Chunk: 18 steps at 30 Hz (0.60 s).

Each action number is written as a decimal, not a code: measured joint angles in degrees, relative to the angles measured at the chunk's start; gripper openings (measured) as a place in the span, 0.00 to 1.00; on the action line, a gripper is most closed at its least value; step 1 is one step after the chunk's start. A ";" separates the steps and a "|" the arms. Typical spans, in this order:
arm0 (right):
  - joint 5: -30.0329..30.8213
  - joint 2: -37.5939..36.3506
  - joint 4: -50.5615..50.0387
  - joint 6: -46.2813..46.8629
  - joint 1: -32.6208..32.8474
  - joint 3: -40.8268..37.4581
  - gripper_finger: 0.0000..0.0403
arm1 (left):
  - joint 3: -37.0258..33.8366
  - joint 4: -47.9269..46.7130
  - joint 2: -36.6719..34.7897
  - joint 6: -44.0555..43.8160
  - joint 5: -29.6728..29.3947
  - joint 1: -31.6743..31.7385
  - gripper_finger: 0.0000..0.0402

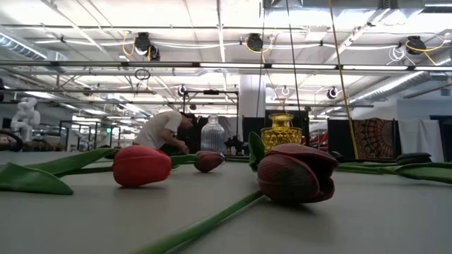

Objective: Sort flowers into vase by color
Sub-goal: Put the top pink tulip into the yellow vase

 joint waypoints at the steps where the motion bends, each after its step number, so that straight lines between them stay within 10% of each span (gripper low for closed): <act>1: 0.00 0.00 -0.29 -0.01 0.00 0.00 0.15 | 0.00 0.00 0.00 0.00 -0.01 0.00 0.01; 18: 0.03 -0.11 -2.23 -0.56 -0.13 0.02 0.01 | 0.00 -0.42 0.00 -0.41 -0.02 0.04 0.06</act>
